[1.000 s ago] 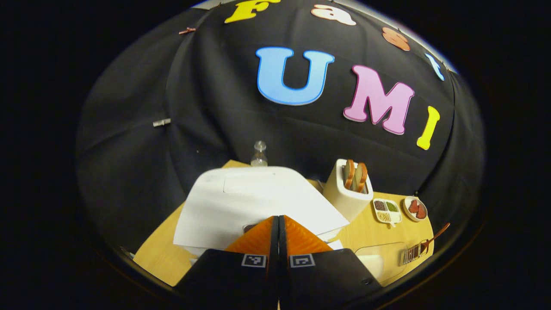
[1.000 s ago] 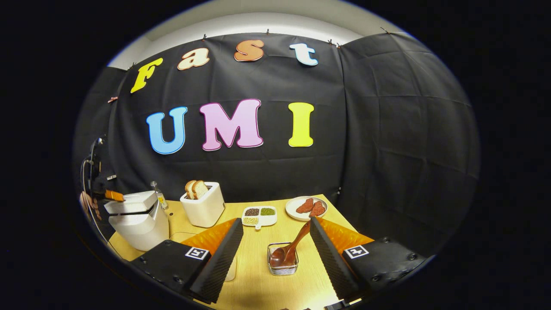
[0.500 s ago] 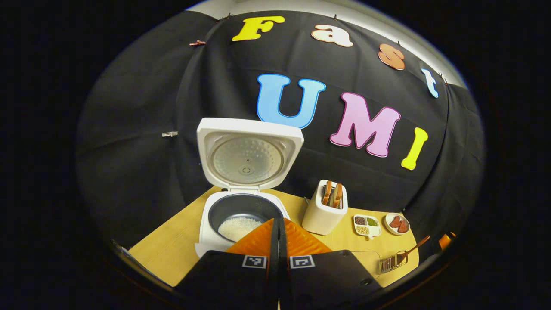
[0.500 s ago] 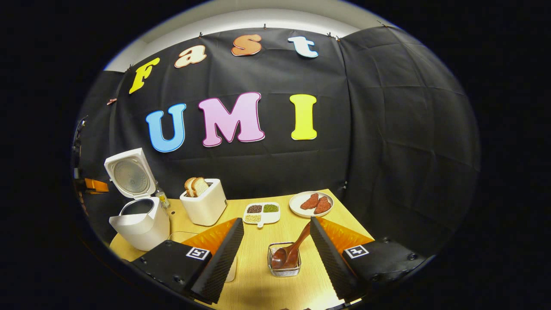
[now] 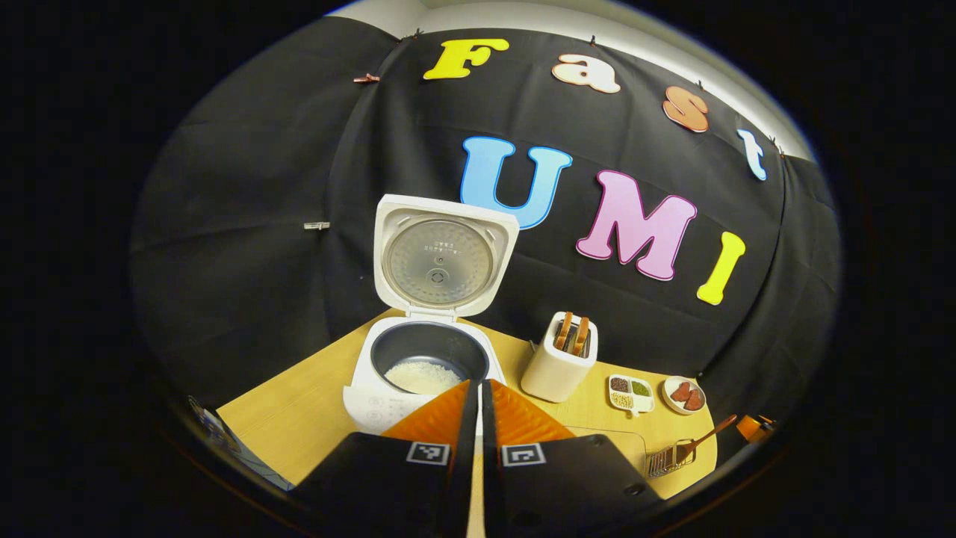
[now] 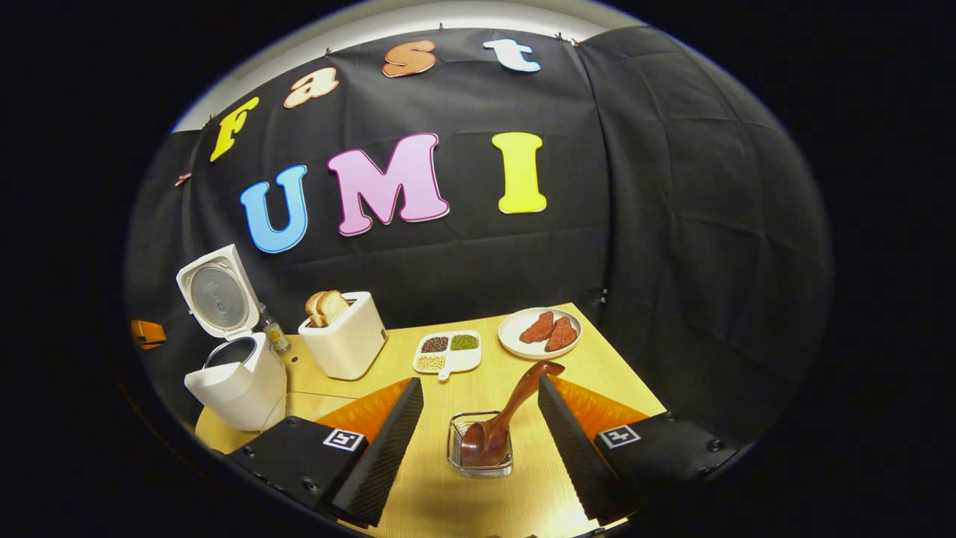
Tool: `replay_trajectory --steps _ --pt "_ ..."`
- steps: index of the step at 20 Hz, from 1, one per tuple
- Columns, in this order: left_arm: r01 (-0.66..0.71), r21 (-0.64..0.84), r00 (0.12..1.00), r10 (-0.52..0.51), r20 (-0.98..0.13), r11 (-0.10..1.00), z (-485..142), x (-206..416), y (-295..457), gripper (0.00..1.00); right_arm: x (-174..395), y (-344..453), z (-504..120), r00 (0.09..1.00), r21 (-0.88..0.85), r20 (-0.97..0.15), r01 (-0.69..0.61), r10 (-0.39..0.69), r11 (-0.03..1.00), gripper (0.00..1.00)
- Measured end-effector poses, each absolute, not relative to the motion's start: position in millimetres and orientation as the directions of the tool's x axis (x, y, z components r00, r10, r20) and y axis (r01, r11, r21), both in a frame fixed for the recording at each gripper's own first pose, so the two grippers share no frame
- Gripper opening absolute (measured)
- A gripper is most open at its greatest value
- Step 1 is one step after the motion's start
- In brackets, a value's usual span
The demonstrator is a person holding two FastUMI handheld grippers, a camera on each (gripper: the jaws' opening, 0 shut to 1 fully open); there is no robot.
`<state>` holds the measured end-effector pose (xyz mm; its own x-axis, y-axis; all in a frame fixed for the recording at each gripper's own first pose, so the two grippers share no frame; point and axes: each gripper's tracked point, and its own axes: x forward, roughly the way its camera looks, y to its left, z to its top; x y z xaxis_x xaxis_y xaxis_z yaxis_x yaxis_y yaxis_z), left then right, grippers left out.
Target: Close the left gripper, press the button to open the rice cooker; take a wooden spoon from the chopstick holder with the right hand, scoop a spoonful of rice and pour it into the rice cooker, then put the wooden spoon back into the chopstick holder.
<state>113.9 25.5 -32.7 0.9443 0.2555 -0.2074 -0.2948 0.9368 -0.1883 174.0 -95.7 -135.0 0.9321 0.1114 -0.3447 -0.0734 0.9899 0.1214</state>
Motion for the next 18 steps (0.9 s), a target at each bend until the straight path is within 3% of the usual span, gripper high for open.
replay_trajectory --steps 2,6,18 --pt "-0.274 -0.197 0.95 0.234 -0.206 0.941 -34 111 9 0.28 180 -105 -149 0.92 0.141 -0.376 -0.058 0.108 0.988 0.97" --pt "-0.259 -0.165 0.952 0.223 -0.21 0.952 -42 101 -15 0.99 195 -117 -176 0.891 0.191 -0.439 -0.029 0.112 0.981 0.98" --pt "-0.27 -0.069 0.904 0.228 -0.363 0.96 -107 65 -87 0.96 251 -106 -262 0.787 0.331 -0.575 -0.027 0.225 0.943 0.96"
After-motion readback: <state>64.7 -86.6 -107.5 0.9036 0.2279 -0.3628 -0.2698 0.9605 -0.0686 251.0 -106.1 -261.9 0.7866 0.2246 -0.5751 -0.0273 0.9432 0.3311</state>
